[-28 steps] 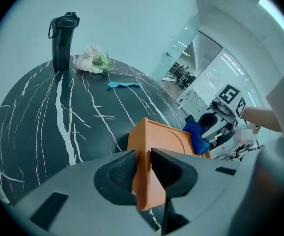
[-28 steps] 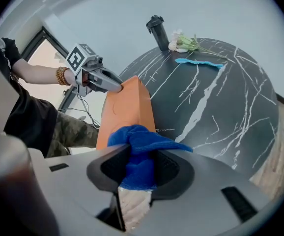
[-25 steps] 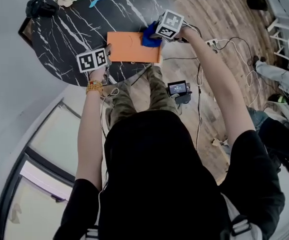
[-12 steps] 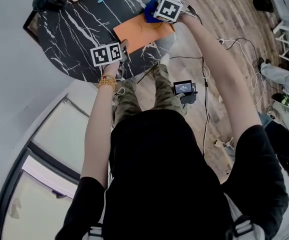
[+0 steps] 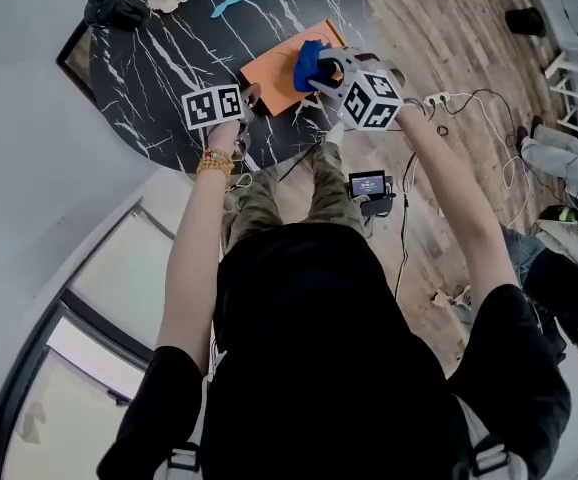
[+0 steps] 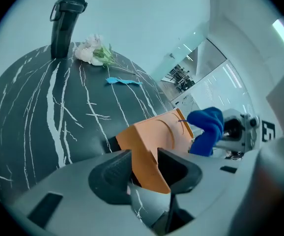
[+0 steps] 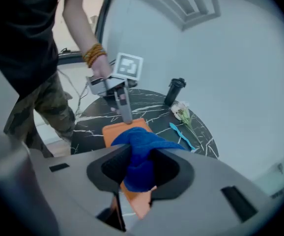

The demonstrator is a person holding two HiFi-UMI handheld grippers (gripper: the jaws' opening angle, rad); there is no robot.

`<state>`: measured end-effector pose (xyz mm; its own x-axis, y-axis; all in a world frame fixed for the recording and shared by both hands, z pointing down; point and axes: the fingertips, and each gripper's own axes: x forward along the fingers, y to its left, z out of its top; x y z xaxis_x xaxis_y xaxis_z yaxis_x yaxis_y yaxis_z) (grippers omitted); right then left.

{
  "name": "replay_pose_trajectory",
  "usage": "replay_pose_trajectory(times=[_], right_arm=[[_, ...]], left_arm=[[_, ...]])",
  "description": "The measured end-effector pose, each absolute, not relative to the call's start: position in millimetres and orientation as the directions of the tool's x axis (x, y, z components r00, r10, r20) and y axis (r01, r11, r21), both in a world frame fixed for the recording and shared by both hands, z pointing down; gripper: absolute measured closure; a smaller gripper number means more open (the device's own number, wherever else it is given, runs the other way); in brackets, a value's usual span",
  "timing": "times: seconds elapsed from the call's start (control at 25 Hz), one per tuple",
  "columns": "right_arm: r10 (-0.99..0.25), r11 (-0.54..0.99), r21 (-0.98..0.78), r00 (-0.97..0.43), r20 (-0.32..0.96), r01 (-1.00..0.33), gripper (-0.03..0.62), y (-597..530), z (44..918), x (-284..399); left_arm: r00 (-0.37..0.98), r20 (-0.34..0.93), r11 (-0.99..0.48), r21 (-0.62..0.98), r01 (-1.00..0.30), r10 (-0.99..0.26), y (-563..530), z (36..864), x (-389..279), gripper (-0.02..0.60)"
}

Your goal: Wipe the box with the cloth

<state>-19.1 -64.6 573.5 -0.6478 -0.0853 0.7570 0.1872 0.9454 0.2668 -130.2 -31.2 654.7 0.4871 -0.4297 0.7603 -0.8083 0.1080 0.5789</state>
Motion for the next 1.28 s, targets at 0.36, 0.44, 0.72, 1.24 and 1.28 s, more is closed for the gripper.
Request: replay_pose_trajectory(times=[0.36,0.44,0.72,1.24,1.28], right_arm=[[-0.216,0.77,0.469,-0.515,0.83,0.433,0.479,34,657,-59],[-0.253,0.771,0.486,-0.504,0.826,0.411,0.477,36,662,-66],[-0.348,0.761,0.543,-0.483,0.804,0.355,0.488,22,671,-36],[-0.421,0.811,0.509,-0.316,0.85,0.287,0.494,-71,679,71],[-0.422,0.82,0.504,-0.308,0.853,0.272,0.494,-77,679,77]], left_arm=[[0.552,0.76,0.128,0.62,-0.774,-0.344,-24,674,-108,0.388],[0.571,0.755,0.135,0.634,-0.761,-0.324,-19,675,-105,0.377],[0.586,0.76,0.103,0.631,-0.769,-0.282,-18,674,-101,0.367],[0.575,0.775,0.079,0.611,-0.787,-0.262,-19,672,-102,0.367],[0.574,0.776,0.08,0.61,-0.788,-0.262,-19,672,-102,0.367]])
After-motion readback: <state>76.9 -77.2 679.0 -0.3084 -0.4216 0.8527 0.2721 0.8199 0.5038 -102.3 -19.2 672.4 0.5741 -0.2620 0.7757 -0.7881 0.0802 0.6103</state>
